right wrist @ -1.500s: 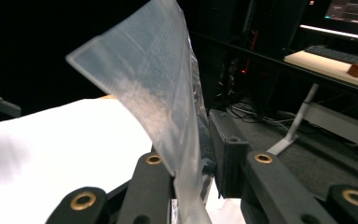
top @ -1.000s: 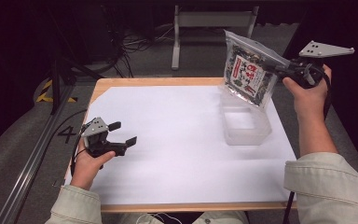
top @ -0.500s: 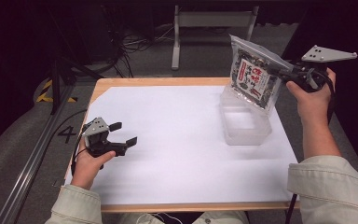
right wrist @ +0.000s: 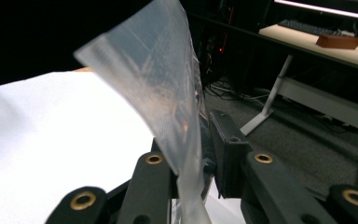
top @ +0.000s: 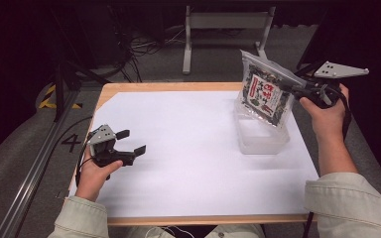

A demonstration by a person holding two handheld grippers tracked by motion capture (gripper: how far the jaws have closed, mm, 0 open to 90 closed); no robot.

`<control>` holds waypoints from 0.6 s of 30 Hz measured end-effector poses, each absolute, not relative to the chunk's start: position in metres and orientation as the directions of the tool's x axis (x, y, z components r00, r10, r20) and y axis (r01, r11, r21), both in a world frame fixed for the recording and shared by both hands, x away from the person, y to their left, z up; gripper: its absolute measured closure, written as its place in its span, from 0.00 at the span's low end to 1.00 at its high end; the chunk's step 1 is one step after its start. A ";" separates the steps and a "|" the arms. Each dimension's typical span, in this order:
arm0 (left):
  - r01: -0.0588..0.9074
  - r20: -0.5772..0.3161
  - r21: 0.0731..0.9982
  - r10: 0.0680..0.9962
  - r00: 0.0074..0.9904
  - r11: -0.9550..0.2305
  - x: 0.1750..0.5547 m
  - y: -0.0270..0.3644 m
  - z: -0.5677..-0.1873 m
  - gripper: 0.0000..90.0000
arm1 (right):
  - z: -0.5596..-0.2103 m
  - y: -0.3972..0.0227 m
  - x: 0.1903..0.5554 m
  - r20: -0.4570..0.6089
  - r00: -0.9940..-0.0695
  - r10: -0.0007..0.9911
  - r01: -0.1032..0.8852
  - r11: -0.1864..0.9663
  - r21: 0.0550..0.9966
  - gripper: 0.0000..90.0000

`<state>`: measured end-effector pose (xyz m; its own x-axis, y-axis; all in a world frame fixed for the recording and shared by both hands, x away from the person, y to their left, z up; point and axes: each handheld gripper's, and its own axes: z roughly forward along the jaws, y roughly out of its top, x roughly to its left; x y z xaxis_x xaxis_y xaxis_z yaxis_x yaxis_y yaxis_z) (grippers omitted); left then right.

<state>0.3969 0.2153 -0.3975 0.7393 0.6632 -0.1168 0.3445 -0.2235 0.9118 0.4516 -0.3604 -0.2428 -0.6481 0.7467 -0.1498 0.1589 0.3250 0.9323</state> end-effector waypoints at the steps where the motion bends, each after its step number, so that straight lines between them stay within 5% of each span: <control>1: 0.345 -0.117 0.912 0.663 0.739 -0.224 0.397 0.215 -0.398 0.11 | -0.245 -0.361 0.451 -0.146 -0.648 0.747 0.162 0.323 0.932 0.86; 18: 0.350 -0.118 0.908 0.661 0.741 -0.231 0.397 0.214 -0.399 0.11 | -0.274 -0.373 0.455 -0.050 -0.657 0.752 0.242 0.274 0.931 0.86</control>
